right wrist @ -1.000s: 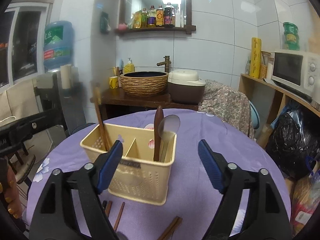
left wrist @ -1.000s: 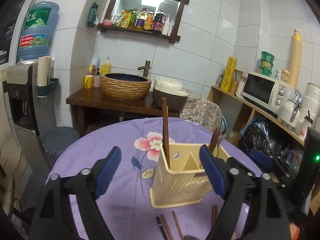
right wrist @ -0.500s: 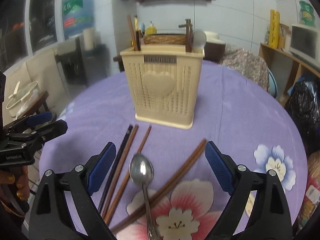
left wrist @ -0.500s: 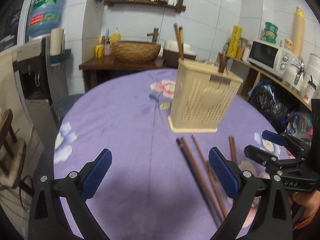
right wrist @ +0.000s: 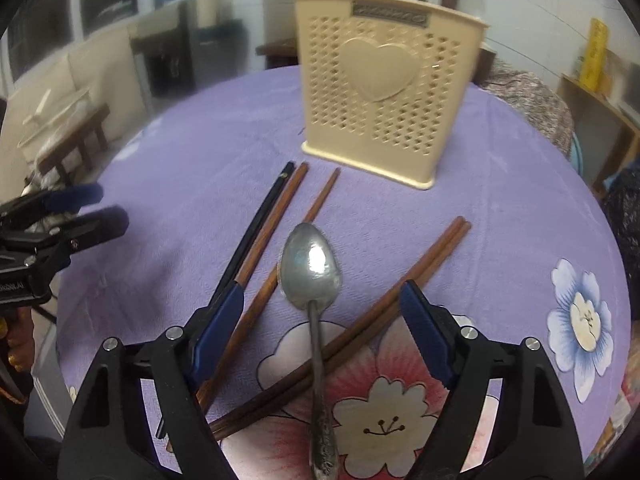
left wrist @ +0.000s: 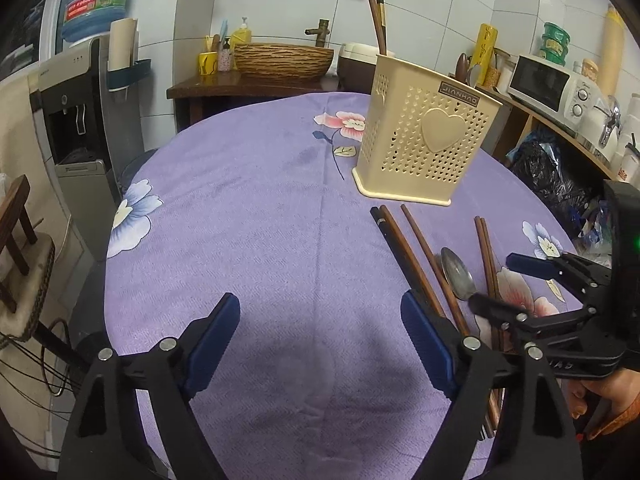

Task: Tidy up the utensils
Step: 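Grasp the silver metal spoon with the right tool while the left tool grasps the black chopstick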

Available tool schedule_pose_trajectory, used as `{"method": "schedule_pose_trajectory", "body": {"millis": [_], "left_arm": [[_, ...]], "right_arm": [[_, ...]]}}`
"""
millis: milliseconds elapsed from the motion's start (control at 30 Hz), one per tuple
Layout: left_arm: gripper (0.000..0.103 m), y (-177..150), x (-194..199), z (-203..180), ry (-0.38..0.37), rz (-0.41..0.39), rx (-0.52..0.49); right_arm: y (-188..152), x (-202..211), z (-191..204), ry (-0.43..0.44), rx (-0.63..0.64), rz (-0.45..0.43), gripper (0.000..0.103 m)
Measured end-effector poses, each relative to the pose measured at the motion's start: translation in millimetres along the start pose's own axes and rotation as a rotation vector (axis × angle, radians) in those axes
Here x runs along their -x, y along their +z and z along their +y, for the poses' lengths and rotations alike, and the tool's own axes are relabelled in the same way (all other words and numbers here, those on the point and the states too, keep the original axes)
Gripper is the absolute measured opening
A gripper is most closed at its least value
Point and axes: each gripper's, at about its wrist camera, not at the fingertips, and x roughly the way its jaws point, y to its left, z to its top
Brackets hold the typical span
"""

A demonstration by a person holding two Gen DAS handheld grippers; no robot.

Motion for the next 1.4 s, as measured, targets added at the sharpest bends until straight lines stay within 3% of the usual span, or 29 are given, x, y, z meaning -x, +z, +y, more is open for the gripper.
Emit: {"method": "schedule_pose_trajectory", "body": {"millis": [167, 267, 667, 767, 933, 1033, 1200, 1400], "left_arm": [[0.081, -3.8, -0.2, 1.0, -0.004, 0.011, 0.008], [0.081, -4.9, 1.8, -0.5, 0.002, 0.006, 0.001], [0.081, -5.8, -4.2, -9.2, -0.001, 0.028, -0.016], [0.081, -4.5, -6.8, -15.4, -0.008, 0.035, -0.034], [0.07, 2.2, -20.3, -22.2, -0.033, 0.082, -0.041], [0.063, 6.9, -33.0, -32.8, -0.055, 0.112, -0.052], [0.06, 11.2, -50.8, -56.0, -0.044, 0.143, -0.098], [0.058, 8.6, -64.7, -66.2, 0.033, 0.166, -0.116]], "right_arm": [[6.6, -12.3, -3.5, 0.095, 0.036, 0.022, 0.079], [11.1, -20.4, -4.0, 0.107, 0.059, 0.05, 0.078], [20.2, -37.7, 1.6, 0.114, 0.044, 0.081, 0.039], [21.3, -36.6, 2.6, 0.099, 0.02, 0.079, 0.038], [21.5, -14.1, -26.9, 0.112, -0.16, 0.011, 0.038], [18.9, 11.4, -42.6, 0.075, -0.233, -0.054, 0.038], [10.0, 52.7, -47.1, 0.018, -0.263, -0.145, 0.038], [4.7, 79.9, -41.3, -0.015, -0.251, -0.212, 0.038]]}}
